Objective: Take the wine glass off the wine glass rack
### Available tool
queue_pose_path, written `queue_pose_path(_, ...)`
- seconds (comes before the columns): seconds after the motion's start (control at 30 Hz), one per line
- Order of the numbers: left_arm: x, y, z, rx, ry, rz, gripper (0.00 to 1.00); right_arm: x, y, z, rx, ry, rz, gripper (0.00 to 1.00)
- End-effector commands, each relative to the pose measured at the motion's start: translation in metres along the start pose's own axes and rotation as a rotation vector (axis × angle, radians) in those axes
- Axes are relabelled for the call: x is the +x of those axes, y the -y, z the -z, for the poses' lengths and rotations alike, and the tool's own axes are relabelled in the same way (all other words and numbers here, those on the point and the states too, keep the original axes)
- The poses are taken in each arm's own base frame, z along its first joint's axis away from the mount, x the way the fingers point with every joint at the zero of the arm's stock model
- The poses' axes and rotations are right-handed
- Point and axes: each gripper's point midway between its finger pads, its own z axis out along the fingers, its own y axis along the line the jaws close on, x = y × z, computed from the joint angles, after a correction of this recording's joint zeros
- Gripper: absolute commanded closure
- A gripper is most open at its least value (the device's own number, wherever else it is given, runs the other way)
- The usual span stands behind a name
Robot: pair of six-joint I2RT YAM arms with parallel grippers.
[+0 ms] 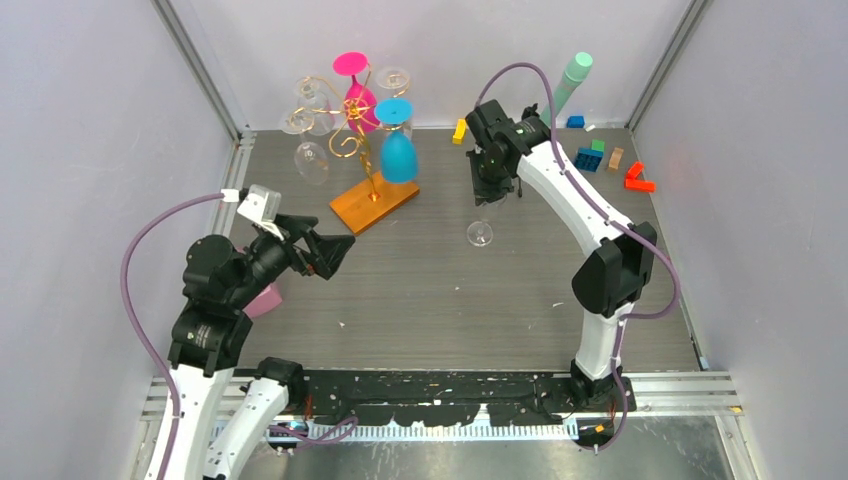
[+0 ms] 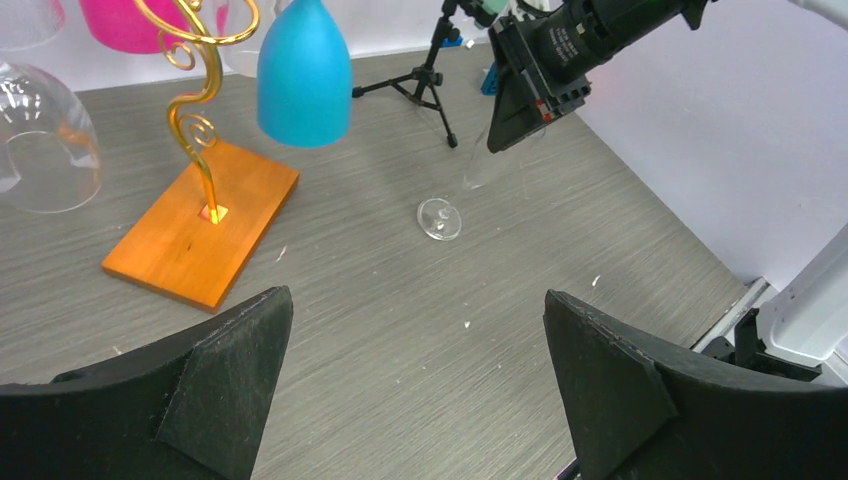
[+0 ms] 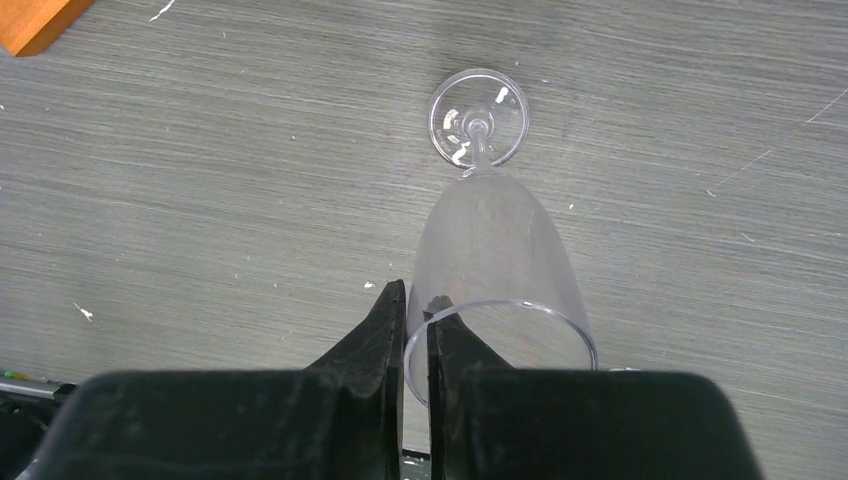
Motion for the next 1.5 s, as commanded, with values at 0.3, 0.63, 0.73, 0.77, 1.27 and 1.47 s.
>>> queue_pose_path(0.3, -0.014, -0.007, 0.0, -0.05, -0.005, -0.048, 0.0, -0.005, 0.005, -0.02, 0.024, -0.059, 0.04, 0.77)
queue_pose_path(0.63, -0.018, -0.011, -0.003, -0.07, -0.014, -0.056, 0.0, -0.012, 0.005, -0.017, 0.019, -0.041, 0.042, 0.67)
queue_pose_path(0.73, -0.018, -0.012, -0.003, -0.075, -0.015, -0.058, 0.0, -0.013, 0.005, -0.013, 0.011, -0.03, 0.041, 0.65)
queue_pose_path(0.77, -0.017, -0.012, -0.003, -0.076, -0.016, -0.057, 0.0, -0.014, 0.004, -0.011, 0.009, -0.026, 0.041, 0.63)
queue_pose_path(1.27, -0.018, -0.013, -0.002, -0.084, -0.011, -0.06, 0.0, -0.032, -0.007, 0.048, -0.102, 0.138, 0.008, 0.49)
queue_pose_path(1.47, -0.021, -0.014, -0.006, -0.089, -0.006, -0.047, 0.0, -0.039, -0.009, 0.07, -0.127, 0.195, -0.001, 0.49)
